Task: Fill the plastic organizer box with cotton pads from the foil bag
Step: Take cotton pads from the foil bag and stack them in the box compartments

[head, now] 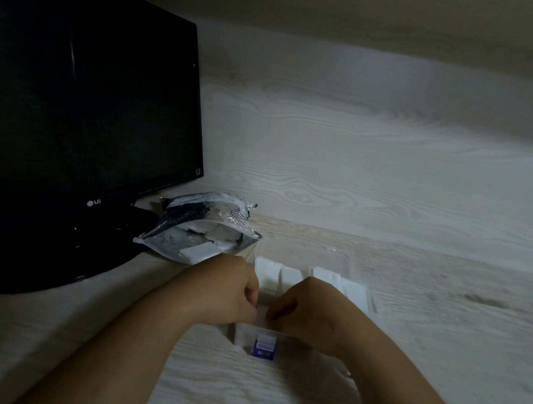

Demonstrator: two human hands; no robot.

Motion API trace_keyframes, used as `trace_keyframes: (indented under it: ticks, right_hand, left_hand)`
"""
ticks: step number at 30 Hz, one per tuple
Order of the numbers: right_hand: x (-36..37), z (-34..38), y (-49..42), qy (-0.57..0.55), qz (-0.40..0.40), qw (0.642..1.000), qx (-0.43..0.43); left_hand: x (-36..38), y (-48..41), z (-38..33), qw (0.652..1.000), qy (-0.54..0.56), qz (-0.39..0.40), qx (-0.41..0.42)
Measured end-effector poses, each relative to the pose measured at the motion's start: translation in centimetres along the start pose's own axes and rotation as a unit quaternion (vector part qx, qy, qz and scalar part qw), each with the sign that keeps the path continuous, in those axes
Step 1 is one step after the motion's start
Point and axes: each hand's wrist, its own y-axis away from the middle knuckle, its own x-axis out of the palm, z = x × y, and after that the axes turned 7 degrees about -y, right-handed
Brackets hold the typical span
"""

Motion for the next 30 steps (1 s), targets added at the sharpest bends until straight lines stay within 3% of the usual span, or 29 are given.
trace_keyframes:
  ticks: [3,6,10,13,18,23,26,30]
  right_hand:
    - [-0.4,-0.1,0.2,-0.014,-0.008,1.0,-0.003]
    - [-0.8,0.0,0.3,-0.052,-0.031,0.998,-0.012]
    - [-0.9,0.2,0.4,-0.085,-0.062,0.994,-0.035]
    - [-0.8,0.3,0.3,-0.104,-0.084,0.99,-0.041]
    - [-0.8,0.2,0.1,-0.119,-0.116,0.985,-0.044]
    - [-0.7,0.2,0.0,-0.125,-0.121,0.983,-0.052]
    - [-0.7,0.0,-0.2,-0.13,-0.126,0.982,-0.051]
    - [-0.8,-0.1,-0.2,-0.139,-0.135,0.98,-0.044]
  left_hand:
    - [-1.3,0.3,0.5,0.994,0.112,-0.009,0.003]
    - [-2.2,-0.3,1.8,0.973,0.201,-0.101,-0.051]
    - [-1.3,-1.5,3.5,0.96,0.161,-0.194,-0.122]
    - [-0.5,-1.8,4.2,0.974,0.07,-0.176,-0.122]
    - [0.5,-1.3,4.3,0.989,-0.129,-0.027,-0.062]
    - [0.8,-1.4,4.7,0.981,-0.182,-0.017,-0.057]
    - [0.9,-1.4,4.6,0.985,-0.165,-0.026,-0.045]
    - [0.8,-1.6,4.2,0.993,-0.031,-0.102,-0.051]
